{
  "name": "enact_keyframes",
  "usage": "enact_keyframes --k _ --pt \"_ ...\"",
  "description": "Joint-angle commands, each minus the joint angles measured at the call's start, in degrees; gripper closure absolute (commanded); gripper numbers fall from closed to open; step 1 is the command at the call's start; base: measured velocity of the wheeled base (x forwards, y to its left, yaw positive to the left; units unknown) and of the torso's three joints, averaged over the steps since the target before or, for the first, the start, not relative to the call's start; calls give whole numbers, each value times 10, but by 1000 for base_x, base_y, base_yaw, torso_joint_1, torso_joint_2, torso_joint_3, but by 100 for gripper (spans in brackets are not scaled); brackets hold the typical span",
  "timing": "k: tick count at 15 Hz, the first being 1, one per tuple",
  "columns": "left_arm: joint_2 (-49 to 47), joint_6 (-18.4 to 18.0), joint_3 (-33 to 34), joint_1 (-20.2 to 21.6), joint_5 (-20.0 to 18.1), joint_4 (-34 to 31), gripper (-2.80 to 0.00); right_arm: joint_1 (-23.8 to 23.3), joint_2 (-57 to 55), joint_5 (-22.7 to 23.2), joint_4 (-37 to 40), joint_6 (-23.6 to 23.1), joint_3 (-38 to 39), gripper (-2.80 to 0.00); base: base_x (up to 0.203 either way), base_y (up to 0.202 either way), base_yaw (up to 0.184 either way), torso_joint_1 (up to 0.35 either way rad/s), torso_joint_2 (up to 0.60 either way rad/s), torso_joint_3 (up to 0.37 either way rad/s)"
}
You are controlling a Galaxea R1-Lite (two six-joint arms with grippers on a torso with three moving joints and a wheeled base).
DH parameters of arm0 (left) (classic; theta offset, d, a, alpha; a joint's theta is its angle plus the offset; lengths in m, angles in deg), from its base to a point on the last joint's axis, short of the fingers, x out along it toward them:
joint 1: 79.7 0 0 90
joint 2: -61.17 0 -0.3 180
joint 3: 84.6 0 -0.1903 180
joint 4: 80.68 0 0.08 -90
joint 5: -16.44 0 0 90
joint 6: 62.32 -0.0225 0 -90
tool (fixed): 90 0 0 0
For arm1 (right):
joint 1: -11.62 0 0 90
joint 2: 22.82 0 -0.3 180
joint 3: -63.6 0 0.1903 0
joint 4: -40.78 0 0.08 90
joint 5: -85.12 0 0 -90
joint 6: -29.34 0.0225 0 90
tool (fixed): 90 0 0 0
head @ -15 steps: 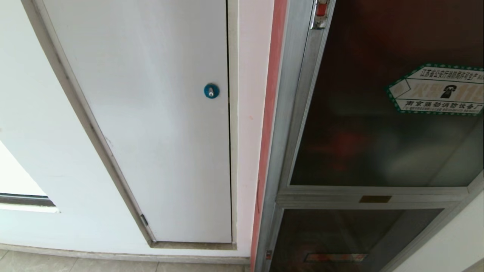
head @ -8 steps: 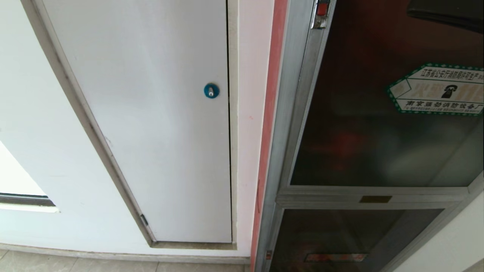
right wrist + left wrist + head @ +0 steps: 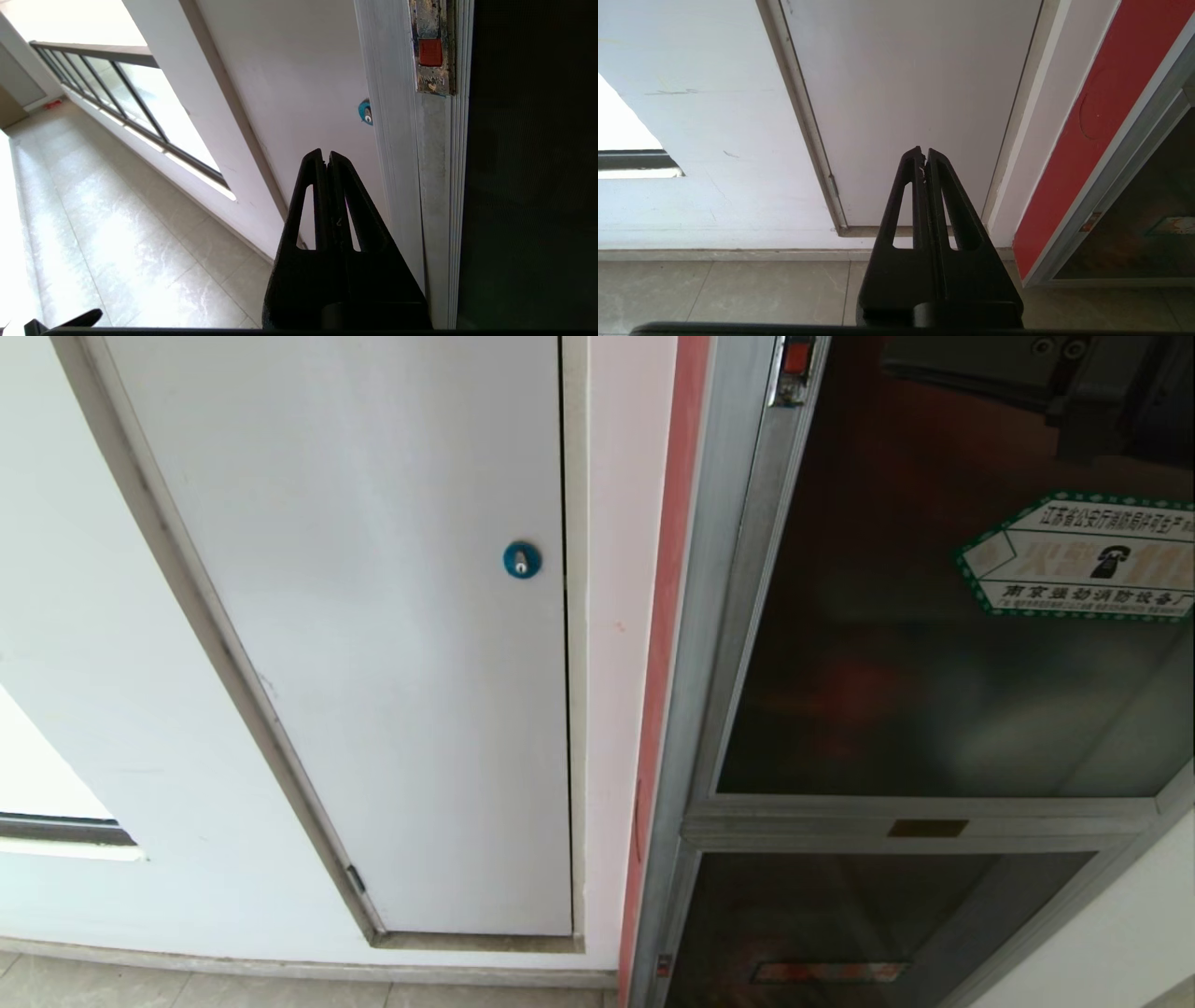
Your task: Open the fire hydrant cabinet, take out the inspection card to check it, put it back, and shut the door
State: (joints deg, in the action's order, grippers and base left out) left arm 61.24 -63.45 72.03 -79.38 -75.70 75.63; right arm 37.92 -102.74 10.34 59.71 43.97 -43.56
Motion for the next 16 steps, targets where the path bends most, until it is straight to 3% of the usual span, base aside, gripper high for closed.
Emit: enact_keyframes --k 1,16 --pt "-1 0 0 0 0 0 0 1 -24 2 -1 0 -19 0 0 0 0 0 0 0" --pt "-1 0 0 0 0 1 0 -24 -142 -30 0 -8 -153 0 0 0 0 0 0 0"
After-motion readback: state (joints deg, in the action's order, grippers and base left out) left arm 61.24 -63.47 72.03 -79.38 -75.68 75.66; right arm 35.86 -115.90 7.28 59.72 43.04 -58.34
